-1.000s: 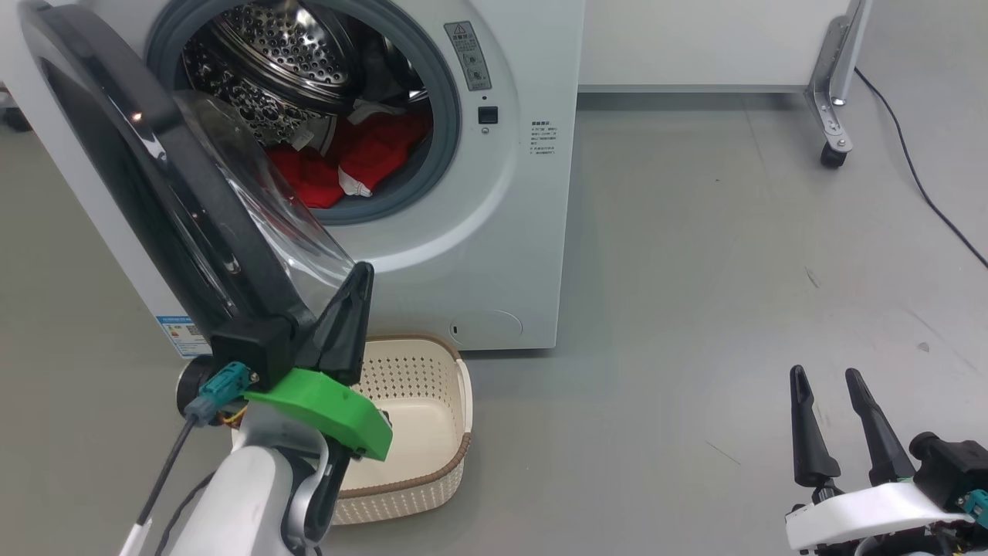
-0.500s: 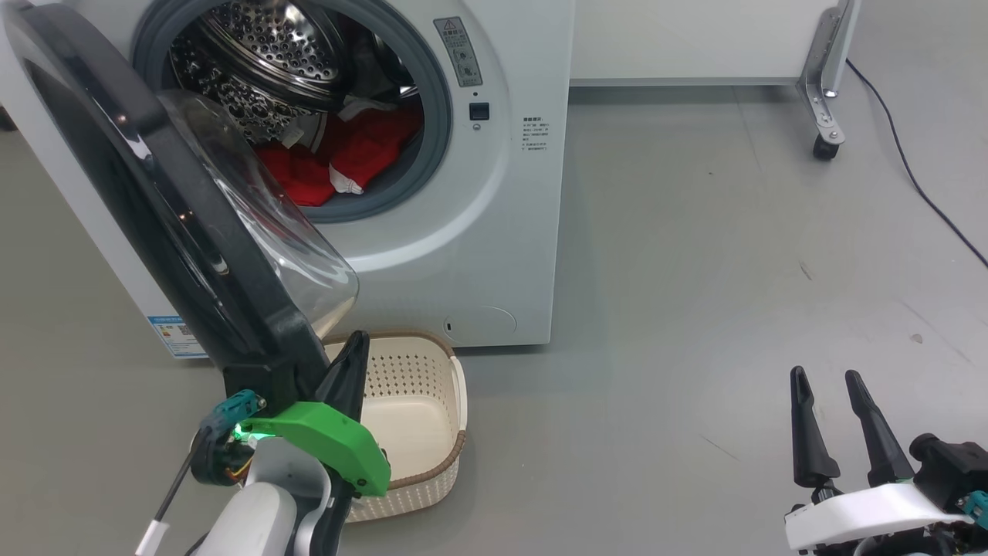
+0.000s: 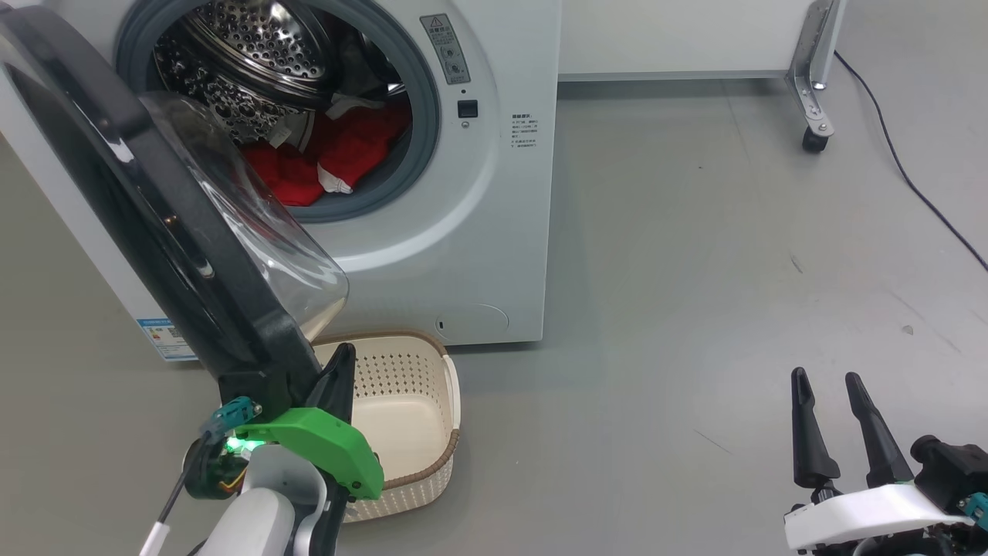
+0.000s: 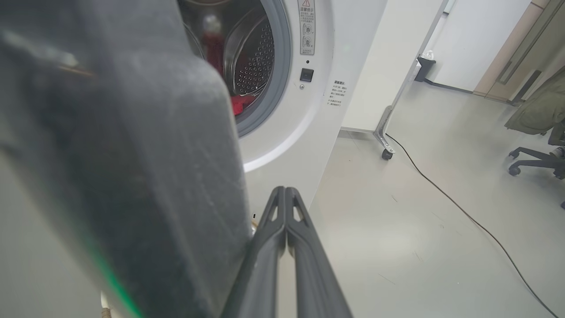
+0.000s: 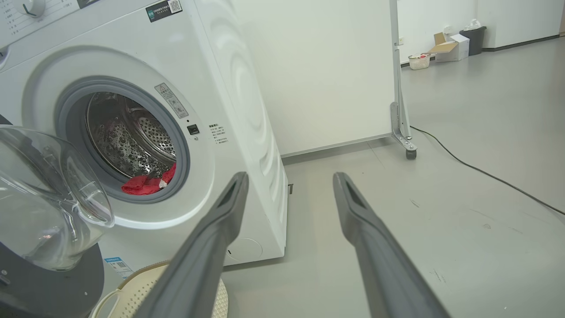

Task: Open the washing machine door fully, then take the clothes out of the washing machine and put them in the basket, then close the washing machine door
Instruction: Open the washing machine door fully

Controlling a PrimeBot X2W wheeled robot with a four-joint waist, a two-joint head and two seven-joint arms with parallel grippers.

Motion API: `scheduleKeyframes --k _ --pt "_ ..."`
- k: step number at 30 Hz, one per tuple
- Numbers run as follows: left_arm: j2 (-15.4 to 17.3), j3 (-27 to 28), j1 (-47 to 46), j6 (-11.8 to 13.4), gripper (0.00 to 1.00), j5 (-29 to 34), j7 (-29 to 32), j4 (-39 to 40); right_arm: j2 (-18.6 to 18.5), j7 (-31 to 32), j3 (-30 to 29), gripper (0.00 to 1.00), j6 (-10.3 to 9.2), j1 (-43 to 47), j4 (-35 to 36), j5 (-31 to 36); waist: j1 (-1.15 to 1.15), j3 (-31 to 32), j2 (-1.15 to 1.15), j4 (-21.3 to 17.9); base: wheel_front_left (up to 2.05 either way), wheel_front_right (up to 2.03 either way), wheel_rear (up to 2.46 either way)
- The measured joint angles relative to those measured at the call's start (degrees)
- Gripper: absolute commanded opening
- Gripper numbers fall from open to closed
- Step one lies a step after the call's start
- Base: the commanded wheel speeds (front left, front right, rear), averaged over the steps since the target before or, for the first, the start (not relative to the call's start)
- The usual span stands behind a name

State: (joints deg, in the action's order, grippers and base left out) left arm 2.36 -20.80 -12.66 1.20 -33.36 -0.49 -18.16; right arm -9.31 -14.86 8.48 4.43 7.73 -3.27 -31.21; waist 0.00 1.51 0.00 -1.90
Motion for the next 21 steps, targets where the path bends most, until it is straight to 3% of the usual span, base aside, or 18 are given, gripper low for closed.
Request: scheduleKeyframes --k 21 --pt "-0.5 -1.8 -1.4 0.9 0.00 -0.9 -3.2 -2.8 0.5 0.0 -1.3 1.00 0.63 0.1 -0.2 0.0 0.00 -0.1 0.00 4.2 0.00 0.00 0.00"
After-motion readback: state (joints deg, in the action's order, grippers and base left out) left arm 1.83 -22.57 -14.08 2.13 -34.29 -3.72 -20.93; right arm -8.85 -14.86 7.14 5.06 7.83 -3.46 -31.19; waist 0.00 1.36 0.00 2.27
